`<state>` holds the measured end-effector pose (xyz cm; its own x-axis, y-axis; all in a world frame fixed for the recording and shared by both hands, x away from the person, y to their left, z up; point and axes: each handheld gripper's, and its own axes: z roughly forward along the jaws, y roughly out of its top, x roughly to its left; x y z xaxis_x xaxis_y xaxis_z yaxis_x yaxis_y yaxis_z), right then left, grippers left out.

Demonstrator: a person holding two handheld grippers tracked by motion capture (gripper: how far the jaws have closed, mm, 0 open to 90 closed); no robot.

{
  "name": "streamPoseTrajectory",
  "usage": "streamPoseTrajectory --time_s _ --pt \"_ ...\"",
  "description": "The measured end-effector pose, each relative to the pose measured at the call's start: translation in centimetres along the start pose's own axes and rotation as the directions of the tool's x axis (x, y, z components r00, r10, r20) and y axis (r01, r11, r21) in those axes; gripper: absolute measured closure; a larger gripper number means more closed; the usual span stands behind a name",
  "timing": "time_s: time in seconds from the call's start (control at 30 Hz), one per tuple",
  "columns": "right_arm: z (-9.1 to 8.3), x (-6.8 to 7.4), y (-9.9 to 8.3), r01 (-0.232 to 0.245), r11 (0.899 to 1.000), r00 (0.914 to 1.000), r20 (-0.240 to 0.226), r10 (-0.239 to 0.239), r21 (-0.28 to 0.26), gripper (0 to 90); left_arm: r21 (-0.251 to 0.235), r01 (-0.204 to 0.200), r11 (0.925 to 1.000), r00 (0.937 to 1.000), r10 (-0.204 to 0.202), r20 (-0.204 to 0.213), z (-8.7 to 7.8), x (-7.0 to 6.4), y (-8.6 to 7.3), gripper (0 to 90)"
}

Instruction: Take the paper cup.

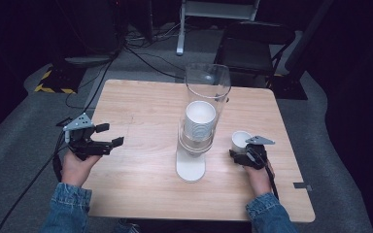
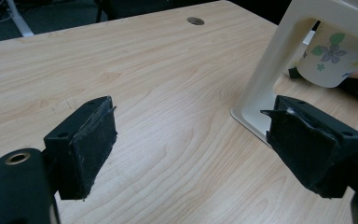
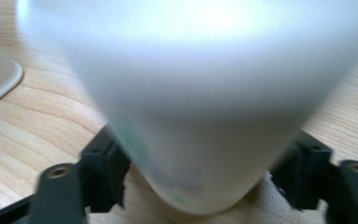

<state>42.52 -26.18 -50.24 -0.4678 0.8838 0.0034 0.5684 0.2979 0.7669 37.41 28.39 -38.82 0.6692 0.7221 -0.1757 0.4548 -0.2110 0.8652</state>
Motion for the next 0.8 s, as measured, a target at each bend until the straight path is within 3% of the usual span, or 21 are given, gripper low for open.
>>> streamPoseTrajectory --time_s 0.1,0.3,0.33,0.63,0.8 --pt "-0.1 -0.1 0.1 -0.007 1.000 1.0000 0.000 0.007 -0.008 14.9 0.002 -0.002 1.0000 1.0000 0.002 0.003 0.1 -0.1 0.1 15.5" --pt "-0.7 -0.3 0.2 -0.014 1.000 0.9998 -0.014 0.014 -0.014 5.2 -0.002 -0.002 1.0000 1.0000 0.002 0.004 0.1 0.0 0.1 15.4" --pt "-1.1 -0.3 0.5 -0.021 0.999 0.9996 -0.019 0.021 -0.025 0.0 -0.003 -0.002 1.0000 1.0000 0.002 0.005 0.1 0.0 0.1 15.5" --pt "-3.7 -0.3 1.5 -0.011 0.993 0.9998 -0.016 0.010 -0.116 0.0 0.002 -0.003 1.0000 0.9999 0.003 0.010 0.4 0.1 0.2 15.4" --pt "-5.7 -0.5 2.2 -0.028 0.986 0.9987 -0.047 0.020 -0.164 0.0 0.007 -0.005 1.0000 0.9999 0.005 0.013 0.6 -0.1 0.2 15.4"
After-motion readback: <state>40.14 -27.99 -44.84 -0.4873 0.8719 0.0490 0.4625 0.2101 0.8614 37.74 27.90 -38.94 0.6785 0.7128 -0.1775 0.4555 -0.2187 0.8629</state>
